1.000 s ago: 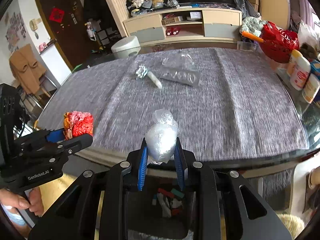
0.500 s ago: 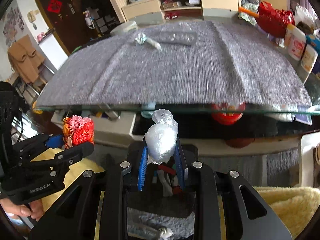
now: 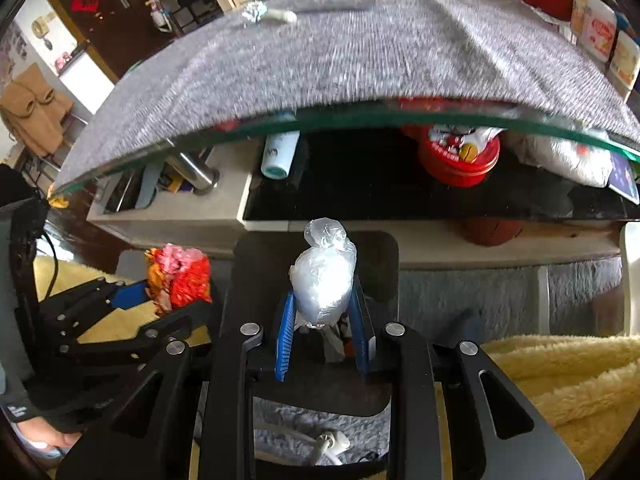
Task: Collect trash
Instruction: 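Lower both tools into the bin and release the wrapper and ball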
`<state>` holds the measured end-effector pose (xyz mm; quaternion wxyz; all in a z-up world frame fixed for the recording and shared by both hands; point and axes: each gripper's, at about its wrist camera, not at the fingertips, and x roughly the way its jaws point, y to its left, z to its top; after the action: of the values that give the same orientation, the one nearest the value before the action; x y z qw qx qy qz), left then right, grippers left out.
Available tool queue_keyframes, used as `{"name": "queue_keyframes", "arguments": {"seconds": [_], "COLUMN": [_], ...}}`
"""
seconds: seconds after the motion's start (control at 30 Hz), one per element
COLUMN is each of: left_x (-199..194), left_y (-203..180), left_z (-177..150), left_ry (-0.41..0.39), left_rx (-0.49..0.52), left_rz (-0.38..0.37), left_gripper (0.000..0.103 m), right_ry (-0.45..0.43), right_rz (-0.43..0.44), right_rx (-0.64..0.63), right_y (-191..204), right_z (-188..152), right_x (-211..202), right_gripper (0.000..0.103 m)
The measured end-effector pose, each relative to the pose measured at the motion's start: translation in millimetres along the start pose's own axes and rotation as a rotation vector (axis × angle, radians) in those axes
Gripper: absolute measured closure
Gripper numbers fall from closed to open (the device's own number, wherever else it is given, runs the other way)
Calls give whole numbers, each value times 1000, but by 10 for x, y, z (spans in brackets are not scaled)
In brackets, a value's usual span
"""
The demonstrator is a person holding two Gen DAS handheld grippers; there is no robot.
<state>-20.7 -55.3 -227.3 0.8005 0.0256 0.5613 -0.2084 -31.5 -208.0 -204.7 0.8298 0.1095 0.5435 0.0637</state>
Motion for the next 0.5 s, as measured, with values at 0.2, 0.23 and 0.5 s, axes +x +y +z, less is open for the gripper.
{"name": "queue_keyframes", "arguments": {"seconds": [0.2,0.23,0.5], "left_x": [198,222,261], "left_y": [13,14,46], "left_z": [-70,-74,-45], "left_ry": [54,60,84], "left_rx": [-5,-6,-19], "left_rz": [-15,-16,-25], "left_gripper": [52,52,47], "right_ry": [50,53,56], "right_rz": [4,5,4], "right_rx": [4,5,11], "right_y": [15,19,9], "right_z": [-8,-11,59], "right_x": [186,198,208], "right_gripper": [76,75,72]}}
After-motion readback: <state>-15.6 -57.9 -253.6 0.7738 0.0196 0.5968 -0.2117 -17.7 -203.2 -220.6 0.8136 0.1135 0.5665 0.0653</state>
